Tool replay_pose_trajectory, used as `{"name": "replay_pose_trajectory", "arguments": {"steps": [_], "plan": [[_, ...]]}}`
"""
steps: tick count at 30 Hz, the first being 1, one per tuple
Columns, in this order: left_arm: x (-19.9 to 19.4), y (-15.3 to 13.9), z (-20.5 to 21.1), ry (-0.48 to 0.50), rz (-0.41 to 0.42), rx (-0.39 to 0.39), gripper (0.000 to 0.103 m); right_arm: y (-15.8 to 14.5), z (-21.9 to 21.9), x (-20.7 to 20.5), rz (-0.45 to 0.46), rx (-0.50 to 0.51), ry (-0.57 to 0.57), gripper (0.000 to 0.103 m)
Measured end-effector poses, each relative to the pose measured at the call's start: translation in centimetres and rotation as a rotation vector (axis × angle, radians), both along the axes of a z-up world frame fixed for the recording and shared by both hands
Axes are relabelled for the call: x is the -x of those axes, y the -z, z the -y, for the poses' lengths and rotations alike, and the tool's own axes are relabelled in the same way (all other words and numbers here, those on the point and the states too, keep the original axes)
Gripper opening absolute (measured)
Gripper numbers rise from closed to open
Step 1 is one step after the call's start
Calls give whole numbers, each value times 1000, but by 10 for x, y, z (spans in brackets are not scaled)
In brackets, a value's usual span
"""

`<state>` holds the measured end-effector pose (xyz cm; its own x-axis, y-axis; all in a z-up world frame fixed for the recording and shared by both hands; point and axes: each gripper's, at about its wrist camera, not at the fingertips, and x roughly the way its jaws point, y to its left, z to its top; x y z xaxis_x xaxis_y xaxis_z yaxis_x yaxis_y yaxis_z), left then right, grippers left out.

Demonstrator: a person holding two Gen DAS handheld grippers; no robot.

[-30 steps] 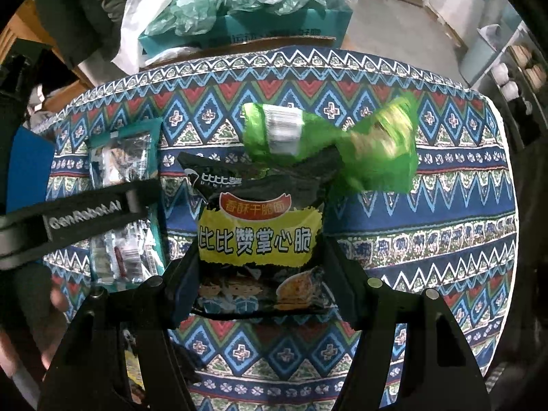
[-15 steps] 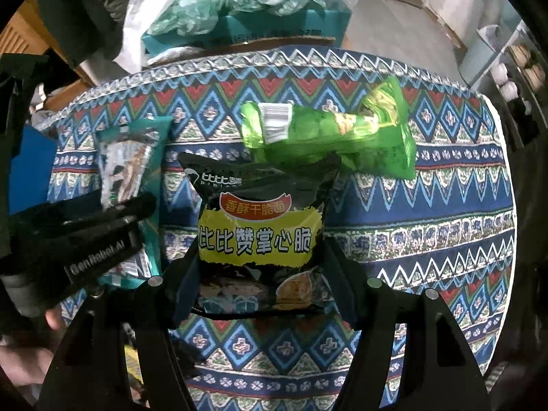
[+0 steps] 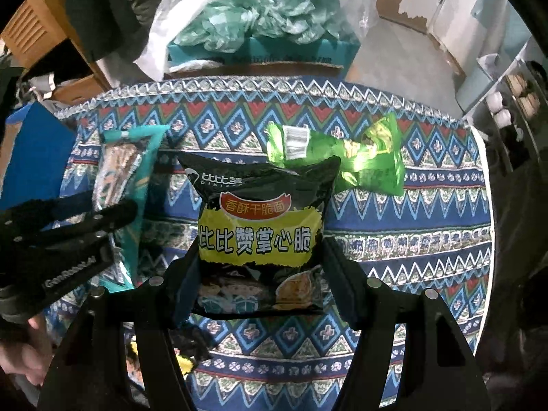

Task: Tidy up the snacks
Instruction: 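Carry both packs over the box and open both tools to drop them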

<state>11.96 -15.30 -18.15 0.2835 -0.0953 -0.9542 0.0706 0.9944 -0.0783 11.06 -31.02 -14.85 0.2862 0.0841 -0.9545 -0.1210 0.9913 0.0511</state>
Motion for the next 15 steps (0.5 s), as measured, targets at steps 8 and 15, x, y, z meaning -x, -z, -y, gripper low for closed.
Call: {"name": "replay_pose_trajectory", "arguments": {"steps": [8, 15], "plan": [[10, -39, -20, -2, 81, -10, 51, -30, -18, 5, 48, 7, -25, 66], [21, -66, -44, -28, 119, 4, 51, -53, -41, 9, 85, -11, -61, 66]]}}
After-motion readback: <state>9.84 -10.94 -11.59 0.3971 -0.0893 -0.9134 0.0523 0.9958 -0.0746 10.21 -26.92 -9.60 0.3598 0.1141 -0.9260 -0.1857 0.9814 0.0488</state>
